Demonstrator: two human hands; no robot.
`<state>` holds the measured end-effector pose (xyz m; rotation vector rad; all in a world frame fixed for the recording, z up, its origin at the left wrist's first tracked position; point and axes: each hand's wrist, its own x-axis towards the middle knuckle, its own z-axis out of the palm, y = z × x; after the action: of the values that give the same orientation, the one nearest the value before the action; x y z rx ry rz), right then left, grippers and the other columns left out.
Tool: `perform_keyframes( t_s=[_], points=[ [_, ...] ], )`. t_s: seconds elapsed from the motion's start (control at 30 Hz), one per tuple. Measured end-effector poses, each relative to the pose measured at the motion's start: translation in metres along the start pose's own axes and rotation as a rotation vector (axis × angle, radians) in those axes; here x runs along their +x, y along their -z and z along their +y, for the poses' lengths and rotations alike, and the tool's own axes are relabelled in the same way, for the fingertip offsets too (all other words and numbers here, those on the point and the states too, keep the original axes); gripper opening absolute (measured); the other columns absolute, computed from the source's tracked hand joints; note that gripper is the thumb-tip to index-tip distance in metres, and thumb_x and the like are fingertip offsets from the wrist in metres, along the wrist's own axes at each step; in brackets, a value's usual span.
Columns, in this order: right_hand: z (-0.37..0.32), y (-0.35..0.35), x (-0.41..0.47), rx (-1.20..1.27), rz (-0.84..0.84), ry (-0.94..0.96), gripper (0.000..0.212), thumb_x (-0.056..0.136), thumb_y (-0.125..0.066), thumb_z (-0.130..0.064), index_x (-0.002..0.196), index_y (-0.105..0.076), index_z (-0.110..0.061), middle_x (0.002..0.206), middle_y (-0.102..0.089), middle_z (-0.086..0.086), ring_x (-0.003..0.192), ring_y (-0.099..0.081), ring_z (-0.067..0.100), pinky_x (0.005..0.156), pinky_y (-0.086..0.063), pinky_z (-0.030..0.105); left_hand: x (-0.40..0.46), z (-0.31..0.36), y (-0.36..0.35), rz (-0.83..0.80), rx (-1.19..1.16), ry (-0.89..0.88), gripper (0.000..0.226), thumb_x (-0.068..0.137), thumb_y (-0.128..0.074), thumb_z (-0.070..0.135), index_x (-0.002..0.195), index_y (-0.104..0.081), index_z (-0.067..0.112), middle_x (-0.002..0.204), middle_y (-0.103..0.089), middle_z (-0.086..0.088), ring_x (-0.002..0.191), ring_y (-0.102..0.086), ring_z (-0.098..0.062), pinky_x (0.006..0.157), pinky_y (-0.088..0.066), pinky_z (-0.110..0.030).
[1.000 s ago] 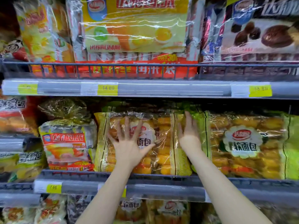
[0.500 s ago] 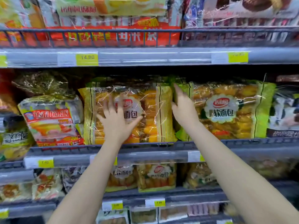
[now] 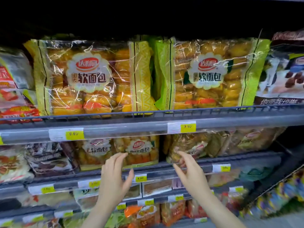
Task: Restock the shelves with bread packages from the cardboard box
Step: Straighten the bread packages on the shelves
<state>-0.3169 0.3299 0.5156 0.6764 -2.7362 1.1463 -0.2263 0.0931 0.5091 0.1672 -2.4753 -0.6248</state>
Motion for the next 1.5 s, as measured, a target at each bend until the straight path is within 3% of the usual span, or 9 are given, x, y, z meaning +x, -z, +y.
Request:
perform_keyframes(
  t_s=[0.13,0.33,0.5,0.7,0.83,1.0,1.1,1.3,1.5],
  points=[
    [0.053,0.001,-0.02,0.003,-0.042,-0.107,0.054,0.086,-0.047,-0.048,0.135,-0.037,-0.027,0.098,-0.042,-0.018,0.09,-0.053,0.005,0.076,-0.047,0.023,-0.023,0.025,-0.059,-0.103,-0.014,0.021,0.053,0.085,-0.049,0.043,0.132,-0.043,0.019,0.124,-0.053,-0.003,0.115,-0.039,-0.011,0.093,-0.042,-0.034],
    [0.114,0.034,-0.028,0.039,-0.043,-0.217,0.067,0.085,-0.058,-0.041,0.141,-0.025,-0.025,0.133,-0.041,-0.005,0.121,-0.044,0.012,0.094,-0.039,0.025,-0.041,0.075,-0.12,-0.182,-0.103,0.054,0.063,0.087,-0.058,0.035,0.142,-0.026,0.039,0.138,-0.04,0.0,0.125,-0.039,-0.016,0.099,-0.041,-0.034],
    [0.143,0.047,-0.008,0.092,0.046,-0.192,0.08,0.081,-0.064,-0.041,0.143,-0.015,-0.032,0.146,-0.03,-0.004,0.127,-0.04,0.014,0.097,-0.038,0.026,-0.02,0.101,-0.163,-0.141,-0.129,-0.019,0.08,0.089,-0.053,0.04,0.13,0.01,0.067,0.155,-0.003,0.012,0.143,-0.01,-0.016,0.111,-0.028,-0.038],
    [0.187,0.013,0.019,0.194,0.13,-0.026,0.089,0.078,-0.067,-0.042,0.124,0.005,-0.066,0.148,-0.021,-0.016,0.135,-0.027,0.006,0.108,-0.031,0.032,-0.011,0.088,-0.236,0.051,-0.044,-0.04,0.094,0.083,-0.064,0.036,0.136,0.01,0.061,0.148,0.035,0.019,0.144,0.005,-0.018,0.109,-0.021,-0.04],
    [0.202,-0.002,0.029,0.227,0.103,0.046,0.088,0.079,-0.067,-0.041,0.125,0.005,-0.063,0.139,-0.01,-0.036,0.131,-0.019,-0.005,0.104,-0.027,0.023,-0.012,0.082,-0.268,0.103,0.039,-0.049,0.093,0.081,-0.066,0.037,0.143,0.003,0.051,0.155,0.025,0.005,0.144,-0.003,-0.026,0.108,-0.027,-0.049],
    [0.201,0.001,0.052,-0.208,0.303,-0.019,0.09,0.077,-0.059,-0.058,0.146,-0.01,-0.028,0.14,-0.042,0.004,0.128,-0.037,0.025,0.089,-0.042,0.037,0.003,0.089,-0.275,0.153,0.087,-0.006,0.087,0.084,-0.059,0.044,0.144,0.004,0.048,0.157,0.005,-0.015,0.143,-0.015,-0.035,0.111,-0.02,-0.055],
    [0.198,-0.001,0.067,-0.063,0.314,0.015,0.095,0.072,-0.067,-0.053,0.144,-0.016,-0.019,0.127,-0.05,0.01,0.12,-0.042,0.028,0.086,-0.039,0.033,0.009,0.089,-0.271,0.156,0.057,-0.008,0.086,0.085,-0.058,0.044,0.143,0.005,0.048,0.157,0.001,-0.02,0.135,-0.032,-0.041,0.105,-0.036,-0.055],
    [0.191,-0.012,0.087,0.333,0.235,0.024,0.094,0.072,-0.069,-0.047,0.144,-0.012,-0.031,0.146,-0.038,0.001,0.131,-0.041,0.02,0.109,-0.033,0.038,0.033,0.085,-0.26,0.117,0.002,0.005,0.089,0.082,-0.055,0.052,0.138,0.014,0.056,0.147,-0.023,-0.024,0.118,-0.047,-0.042,0.088,-0.051,-0.042],
    [0.185,-0.004,0.103,-0.039,0.246,-0.033,0.075,0.085,-0.041,-0.059,0.14,0.01,-0.049,0.14,-0.045,0.015,0.112,-0.054,0.043,0.092,-0.042,0.045,0.066,0.07,-0.247,0.04,0.176,-0.024,0.102,0.07,-0.053,0.072,0.135,0.023,0.054,0.102,-0.046,-0.017,0.076,-0.058,-0.039,0.064,-0.051,-0.034]
  ],
)
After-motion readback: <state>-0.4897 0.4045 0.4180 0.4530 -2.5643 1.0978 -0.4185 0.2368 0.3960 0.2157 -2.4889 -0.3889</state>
